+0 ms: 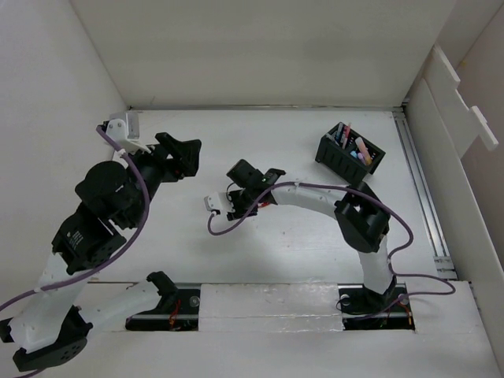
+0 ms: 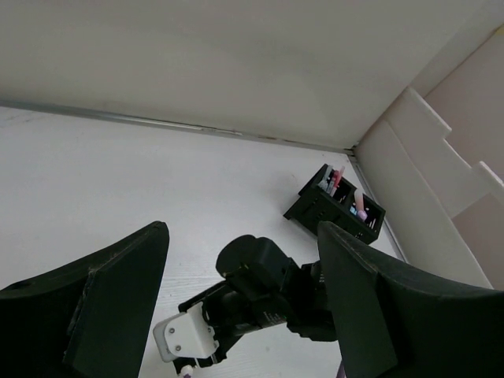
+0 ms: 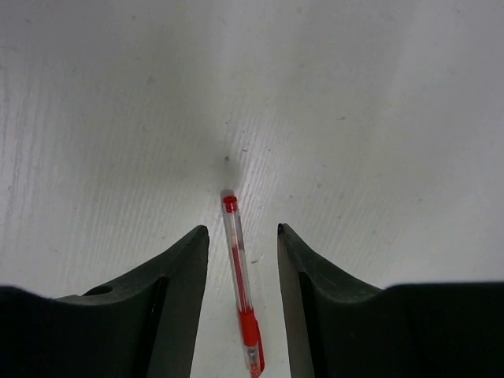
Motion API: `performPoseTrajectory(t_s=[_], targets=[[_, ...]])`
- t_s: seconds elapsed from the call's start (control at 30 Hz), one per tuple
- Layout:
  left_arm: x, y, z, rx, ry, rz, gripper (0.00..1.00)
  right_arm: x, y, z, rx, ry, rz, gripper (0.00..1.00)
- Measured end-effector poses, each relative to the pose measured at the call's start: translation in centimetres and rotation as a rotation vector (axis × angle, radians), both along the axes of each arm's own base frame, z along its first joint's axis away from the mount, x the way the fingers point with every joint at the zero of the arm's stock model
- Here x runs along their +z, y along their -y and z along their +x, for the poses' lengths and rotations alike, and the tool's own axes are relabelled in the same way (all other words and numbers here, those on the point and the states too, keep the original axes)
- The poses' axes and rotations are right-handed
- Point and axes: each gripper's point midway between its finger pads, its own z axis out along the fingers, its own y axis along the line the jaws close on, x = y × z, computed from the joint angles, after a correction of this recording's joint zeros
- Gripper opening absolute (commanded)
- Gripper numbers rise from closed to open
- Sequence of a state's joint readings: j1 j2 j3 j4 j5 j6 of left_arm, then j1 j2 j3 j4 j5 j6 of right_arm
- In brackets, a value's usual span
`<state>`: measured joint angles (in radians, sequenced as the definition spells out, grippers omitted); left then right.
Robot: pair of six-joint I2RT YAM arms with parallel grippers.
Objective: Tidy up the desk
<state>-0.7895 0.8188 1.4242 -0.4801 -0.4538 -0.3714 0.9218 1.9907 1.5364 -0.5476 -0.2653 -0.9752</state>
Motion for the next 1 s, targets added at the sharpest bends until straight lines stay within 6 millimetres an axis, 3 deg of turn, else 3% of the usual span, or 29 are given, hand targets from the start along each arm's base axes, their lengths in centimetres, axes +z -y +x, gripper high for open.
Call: performPoseTrajectory(t_s=[0.3,0.77,0.93,1.0], targets=[[0.8,-1.6,-1.1,0.022,0.027,-0.032,0.72,-4.1,1.2,-0.3,0.021,-0.052,-0.113,0.41],[0.4,-1.2,-0.6,0.025,0.014,-0.011,0.72,-4.6,1.6,1.1,0.005,-0.065,-0.107,0.41],[0.2,-1.1,-0.4,0.025,0.012,0.000,0.72,-4.7,1.3,2.3,0.004,-0.075,-0.087,0.26],[0.2,-1.0,-0.4,0.027,0.010,0.005,0.72,-4.8,1.1,2.7,0.013,-0.073,-0.085,0.10]])
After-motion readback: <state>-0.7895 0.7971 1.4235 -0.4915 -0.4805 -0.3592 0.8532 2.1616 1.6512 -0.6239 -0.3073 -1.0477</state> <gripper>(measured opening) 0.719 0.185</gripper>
